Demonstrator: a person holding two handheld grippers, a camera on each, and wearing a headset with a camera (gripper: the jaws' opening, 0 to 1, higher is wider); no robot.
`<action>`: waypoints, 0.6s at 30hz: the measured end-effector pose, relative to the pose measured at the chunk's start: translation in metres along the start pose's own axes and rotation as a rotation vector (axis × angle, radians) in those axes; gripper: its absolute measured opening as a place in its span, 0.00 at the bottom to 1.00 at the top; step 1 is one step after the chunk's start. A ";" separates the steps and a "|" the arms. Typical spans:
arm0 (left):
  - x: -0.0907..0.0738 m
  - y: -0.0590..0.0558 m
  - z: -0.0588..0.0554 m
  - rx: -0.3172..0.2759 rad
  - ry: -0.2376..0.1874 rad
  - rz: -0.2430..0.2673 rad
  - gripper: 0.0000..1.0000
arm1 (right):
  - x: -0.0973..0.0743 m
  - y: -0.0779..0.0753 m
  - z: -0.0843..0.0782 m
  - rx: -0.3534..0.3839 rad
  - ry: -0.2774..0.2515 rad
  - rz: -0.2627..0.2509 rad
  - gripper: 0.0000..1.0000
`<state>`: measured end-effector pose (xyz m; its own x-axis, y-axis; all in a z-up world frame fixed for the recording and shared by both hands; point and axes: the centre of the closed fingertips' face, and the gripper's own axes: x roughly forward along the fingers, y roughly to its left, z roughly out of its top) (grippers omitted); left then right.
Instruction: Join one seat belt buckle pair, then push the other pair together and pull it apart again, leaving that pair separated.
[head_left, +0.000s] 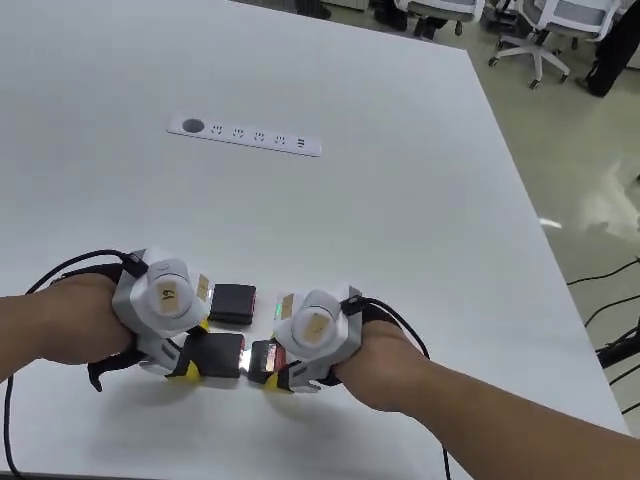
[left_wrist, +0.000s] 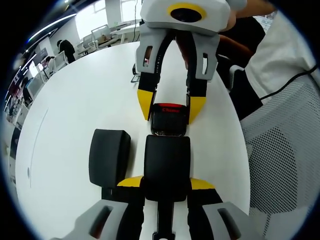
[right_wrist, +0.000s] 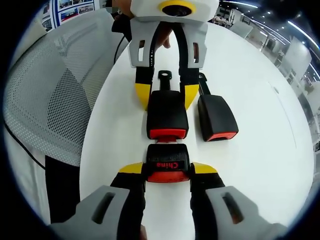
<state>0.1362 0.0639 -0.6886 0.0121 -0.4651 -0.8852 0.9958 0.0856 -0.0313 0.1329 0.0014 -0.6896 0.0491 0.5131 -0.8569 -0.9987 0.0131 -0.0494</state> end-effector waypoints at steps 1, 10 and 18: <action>0.001 0.001 0.000 0.001 0.006 0.002 0.33 | 0.000 0.000 0.000 0.004 0.000 0.001 0.33; -0.001 0.006 -0.005 -0.061 -0.031 0.009 0.38 | 0.000 -0.001 -0.001 0.035 -0.007 0.007 0.34; -0.025 0.007 0.015 -0.072 -0.121 0.059 0.40 | -0.013 0.002 -0.001 0.048 -0.025 -0.010 0.32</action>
<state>0.1443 0.0627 -0.6601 0.0856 -0.5600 -0.8241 0.9841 0.1769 -0.0180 0.1307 -0.0058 -0.6792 0.0597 0.5341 -0.8433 -0.9977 0.0595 -0.0329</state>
